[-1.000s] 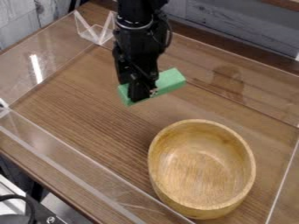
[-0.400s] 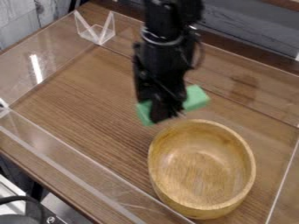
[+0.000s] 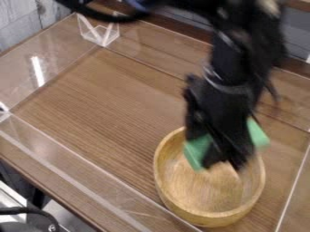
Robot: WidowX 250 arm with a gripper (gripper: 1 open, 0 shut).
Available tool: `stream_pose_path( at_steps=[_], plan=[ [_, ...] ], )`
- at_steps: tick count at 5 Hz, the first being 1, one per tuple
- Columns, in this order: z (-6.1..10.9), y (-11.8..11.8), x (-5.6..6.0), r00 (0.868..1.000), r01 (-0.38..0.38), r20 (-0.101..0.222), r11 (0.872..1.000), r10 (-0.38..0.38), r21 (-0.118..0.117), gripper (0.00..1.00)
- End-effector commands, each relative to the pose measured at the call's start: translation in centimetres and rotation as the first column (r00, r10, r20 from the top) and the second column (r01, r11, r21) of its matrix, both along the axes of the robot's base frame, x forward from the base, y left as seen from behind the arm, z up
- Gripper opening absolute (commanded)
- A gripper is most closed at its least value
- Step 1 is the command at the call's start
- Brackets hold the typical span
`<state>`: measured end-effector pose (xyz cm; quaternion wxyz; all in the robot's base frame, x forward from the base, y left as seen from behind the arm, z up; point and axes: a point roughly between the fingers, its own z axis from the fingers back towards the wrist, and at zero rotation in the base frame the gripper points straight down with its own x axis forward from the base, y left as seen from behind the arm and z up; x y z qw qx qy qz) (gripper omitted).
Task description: Put the green block in the brown bowl
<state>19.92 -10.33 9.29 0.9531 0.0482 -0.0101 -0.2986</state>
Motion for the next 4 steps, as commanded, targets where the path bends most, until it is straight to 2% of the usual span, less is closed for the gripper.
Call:
stream_pose_path(
  at_steps=[1, 2, 4],
  plan=[
    [2.0, -0.8, 1.5, 0.999, -0.013, 0.05, 1.0, 0.013, -0.014, 0.0],
    [2.5, -0.5, 1.2, 0.997, -0.068, 0.044, 0.998, 0.069, -0.015, 0.0],
    [3.6, 0.0, 0.7, 0.991, -0.127, 0.03, 0.992, 0.128, -0.025, 0.0]
  ],
)
